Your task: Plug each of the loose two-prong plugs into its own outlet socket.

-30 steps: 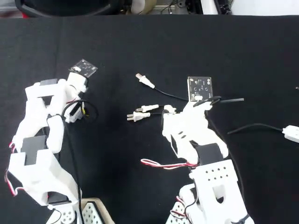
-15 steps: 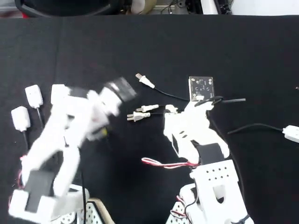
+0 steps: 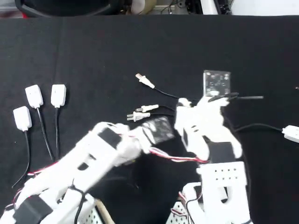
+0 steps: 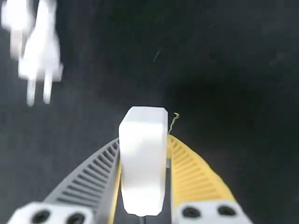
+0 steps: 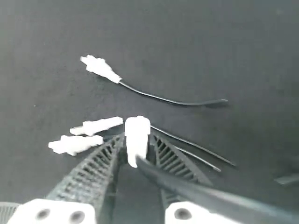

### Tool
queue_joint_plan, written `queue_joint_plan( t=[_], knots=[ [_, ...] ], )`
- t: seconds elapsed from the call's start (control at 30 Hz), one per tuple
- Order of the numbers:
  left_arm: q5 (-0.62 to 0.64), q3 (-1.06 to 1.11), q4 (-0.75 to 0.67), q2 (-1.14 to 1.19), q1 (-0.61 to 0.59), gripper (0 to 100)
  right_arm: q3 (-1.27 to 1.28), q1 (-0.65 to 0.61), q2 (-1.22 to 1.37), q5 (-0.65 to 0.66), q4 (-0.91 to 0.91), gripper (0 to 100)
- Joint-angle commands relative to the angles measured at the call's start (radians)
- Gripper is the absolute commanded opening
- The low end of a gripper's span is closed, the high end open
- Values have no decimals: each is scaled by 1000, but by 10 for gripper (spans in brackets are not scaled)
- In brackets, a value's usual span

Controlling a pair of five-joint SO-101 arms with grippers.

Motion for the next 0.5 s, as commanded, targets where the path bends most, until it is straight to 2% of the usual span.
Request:
queue_joint_plan(
  t=[0.0, 0.23, 0.47],
  knots=[
    [68, -61, -112, -31, 124, 30, -105, 121, 2, 32, 75, 11],
    [92, 38, -287, 29, 54, 61, -110, 192, 2, 32, 75, 11],
    [91, 30, -284, 60, 1, 374, -119, 213, 2, 32, 74, 11]
  ],
)
